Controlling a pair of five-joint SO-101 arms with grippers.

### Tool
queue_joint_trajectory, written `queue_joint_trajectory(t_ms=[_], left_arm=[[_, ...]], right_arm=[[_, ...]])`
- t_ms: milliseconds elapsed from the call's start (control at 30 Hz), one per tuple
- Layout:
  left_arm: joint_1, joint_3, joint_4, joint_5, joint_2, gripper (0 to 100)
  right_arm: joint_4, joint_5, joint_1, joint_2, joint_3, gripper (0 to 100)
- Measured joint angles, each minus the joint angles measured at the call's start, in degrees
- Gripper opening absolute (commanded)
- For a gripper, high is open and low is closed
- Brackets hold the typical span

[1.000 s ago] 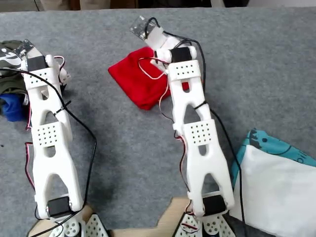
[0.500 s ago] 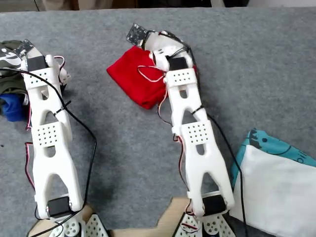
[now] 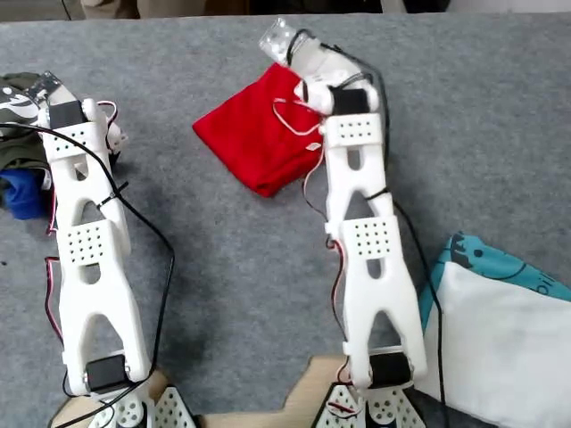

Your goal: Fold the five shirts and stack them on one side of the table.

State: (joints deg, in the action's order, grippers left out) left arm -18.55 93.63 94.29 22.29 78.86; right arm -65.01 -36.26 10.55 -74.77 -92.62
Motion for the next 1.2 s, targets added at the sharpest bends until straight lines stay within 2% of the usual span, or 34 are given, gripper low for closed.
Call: queue_joint_trajectory(t_ms=[133,233,367,467,567,867,1200], left_arm=[[0.0,0.0,0.0,0.0,0.0,2],[0.0,0.0,0.0,0.0,0.0,2],[0.4,0.0,0.0,0.0,0.0,2],[0.4,0.0,0.0,-0.1,0.0,2],[0.4,0.0,0.0,-0.1,0.0,2],[2.0,0.0,0.0,-0.2,0.0,2],[16.6,0.0,3.6,-0.2,-11.0,2]], right_arm=[[-12.7,6.7,0.6,2.7,0.0,2.6],[-18.0,12.4,0.6,2.7,0.0,2.6],[-18.5,20.4,-1.2,2.5,1.8,2.6],[-14.9,25.9,-4.5,0.4,5.5,2.6],[-14.4,27.8,-7.0,0.1,6.6,2.6],[-15.3,31.6,-8.4,0.2,10.8,2.6],[-15.6,34.5,-10.0,0.2,11.0,2.6]])
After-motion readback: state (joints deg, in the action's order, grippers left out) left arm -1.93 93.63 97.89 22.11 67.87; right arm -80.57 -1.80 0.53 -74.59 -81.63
